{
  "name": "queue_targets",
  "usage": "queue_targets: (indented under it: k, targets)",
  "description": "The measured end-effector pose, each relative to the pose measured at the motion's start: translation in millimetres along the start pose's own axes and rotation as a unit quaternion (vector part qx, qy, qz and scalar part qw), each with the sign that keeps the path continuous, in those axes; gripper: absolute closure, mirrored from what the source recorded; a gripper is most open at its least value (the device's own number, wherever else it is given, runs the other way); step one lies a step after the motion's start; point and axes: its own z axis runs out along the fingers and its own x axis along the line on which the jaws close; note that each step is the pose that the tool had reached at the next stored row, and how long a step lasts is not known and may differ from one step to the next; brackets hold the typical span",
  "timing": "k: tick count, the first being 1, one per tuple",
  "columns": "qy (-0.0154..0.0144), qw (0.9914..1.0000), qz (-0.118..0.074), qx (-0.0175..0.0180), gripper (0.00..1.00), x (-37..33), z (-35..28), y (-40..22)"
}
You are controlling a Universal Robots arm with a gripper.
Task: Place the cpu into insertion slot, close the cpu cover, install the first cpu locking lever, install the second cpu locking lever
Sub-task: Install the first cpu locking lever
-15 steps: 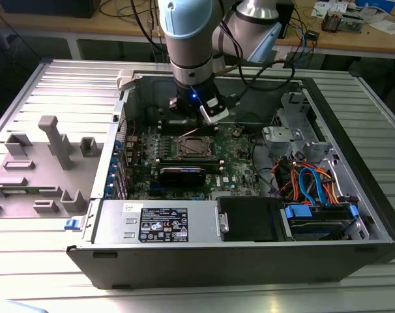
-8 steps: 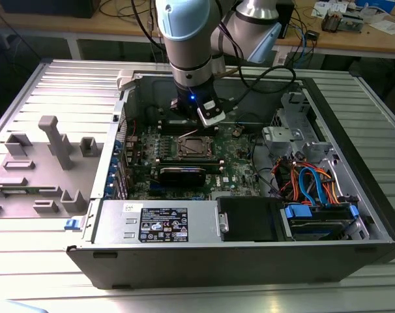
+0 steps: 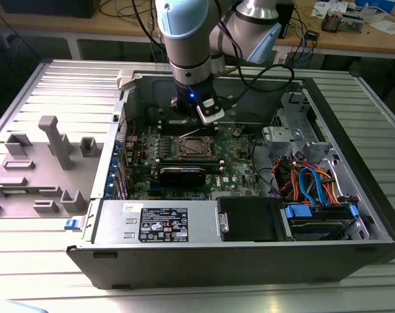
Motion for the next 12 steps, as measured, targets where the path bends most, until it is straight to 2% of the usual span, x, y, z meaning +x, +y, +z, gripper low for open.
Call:
queue_targets:
  k: [4, 6, 9, 12]
  targets:
    - [-0.0020, 0.99998, -0.001, 0.0052, 0.89, 0.4, 1.9, -0.5]
    - [-0.0036, 0.99994, -0.003, 0.0099, 0.89, 0.7, 2.6, -0.7]
    - [-0.0042, 0.99992, -0.003, 0.0119, 0.89, 0.9, 2.4, -1.3]
    - [-0.0058, 0.99983, -0.002, 0.0175, 0.89, 1.3, 3.3, -1.7]
